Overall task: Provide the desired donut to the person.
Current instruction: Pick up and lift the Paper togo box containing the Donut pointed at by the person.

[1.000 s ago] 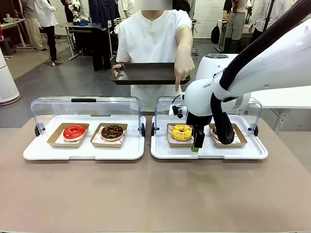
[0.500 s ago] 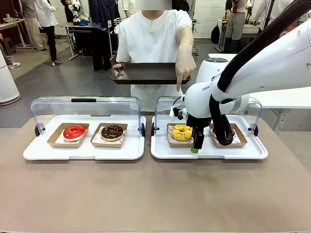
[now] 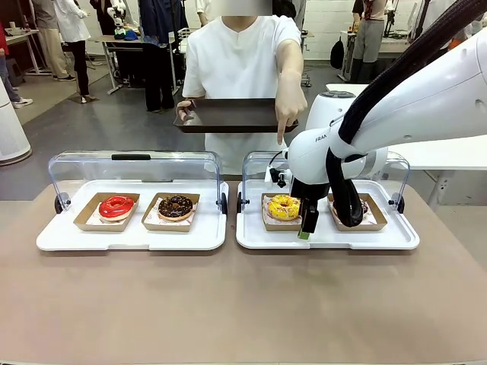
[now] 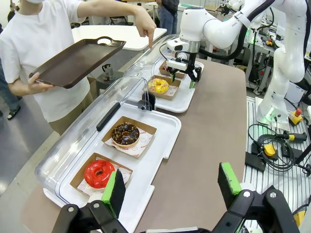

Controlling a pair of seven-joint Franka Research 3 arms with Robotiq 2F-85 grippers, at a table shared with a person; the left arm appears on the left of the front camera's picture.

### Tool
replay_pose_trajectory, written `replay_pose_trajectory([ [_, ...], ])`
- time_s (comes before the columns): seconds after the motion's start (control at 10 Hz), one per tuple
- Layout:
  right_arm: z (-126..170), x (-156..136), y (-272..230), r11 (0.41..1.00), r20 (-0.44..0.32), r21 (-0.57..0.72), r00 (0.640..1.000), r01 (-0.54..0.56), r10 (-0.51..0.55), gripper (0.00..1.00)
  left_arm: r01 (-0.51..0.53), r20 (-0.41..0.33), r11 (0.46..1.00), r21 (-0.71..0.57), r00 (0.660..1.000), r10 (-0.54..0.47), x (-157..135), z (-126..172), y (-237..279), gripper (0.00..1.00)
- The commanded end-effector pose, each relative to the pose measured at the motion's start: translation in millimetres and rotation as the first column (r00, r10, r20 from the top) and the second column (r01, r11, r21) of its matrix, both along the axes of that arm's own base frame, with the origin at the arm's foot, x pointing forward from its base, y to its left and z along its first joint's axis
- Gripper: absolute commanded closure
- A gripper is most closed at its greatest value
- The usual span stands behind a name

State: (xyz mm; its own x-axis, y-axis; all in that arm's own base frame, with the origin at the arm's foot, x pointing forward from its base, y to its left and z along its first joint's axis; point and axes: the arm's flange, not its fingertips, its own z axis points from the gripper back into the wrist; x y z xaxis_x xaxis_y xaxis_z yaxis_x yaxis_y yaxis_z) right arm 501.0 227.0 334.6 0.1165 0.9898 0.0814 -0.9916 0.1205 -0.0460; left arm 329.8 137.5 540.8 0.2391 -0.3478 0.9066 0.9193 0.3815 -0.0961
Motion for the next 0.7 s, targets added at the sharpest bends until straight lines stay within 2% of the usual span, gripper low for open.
replay_pose_trajectory([
  [0.0, -2.8, 3.4, -1.7, 0.999, 0.008, 0.025, 1.0, -0.023, 0.023, 0.6, 0.008, 0.022, 1.0, -0.014, 1.0, -0.008, 0.5, 1.0, 1.6, 0.0],
  [0.1, -3.1, 3.4, -2.4, 0.999, 0.009, 0.025, 1.0, -0.024, 0.024, 1.0, 0.008, 0.022, 1.0, -0.014, 1.0, -0.008, 0.5, 1.0, 1.6, 0.0],
  [0.3, -4.3, 2.1, -2.8, 0.999, 0.017, 0.027, 0.999, -0.039, 0.039, 1.0, 0.008, 0.022, 1.0, -0.014, 1.0, -0.008, 0.5, 1.0, 1.6, 0.0],
  [0.4, -4.4, 1.6, -2.8, 0.998, 0.022, 0.03, 0.999, -0.047, 0.046, 0.88, 0.008, 0.022, 1.0, -0.014, 1.0, -0.008, 0.5, 1.0, 1.6, 0.0],
  [0.5, -4.7, 1.1, -3.0, 0.998, 0.025, 0.033, 0.998, -0.052, 0.051, 0.98, 0.008, 0.022, 1.0, -0.014, 1.0, -0.008, 0.5, 1.0, 1.6, 0.0],
  [0.6, -4.5, 0.3, -2.9, 0.997, 0.032, 0.041, 0.998, -0.063, 0.062, 1.0, 0.008, 0.022, 1.0, -0.014, 1.0, -0.008, 0.5, 1.0, 1.6, 0.0],
])
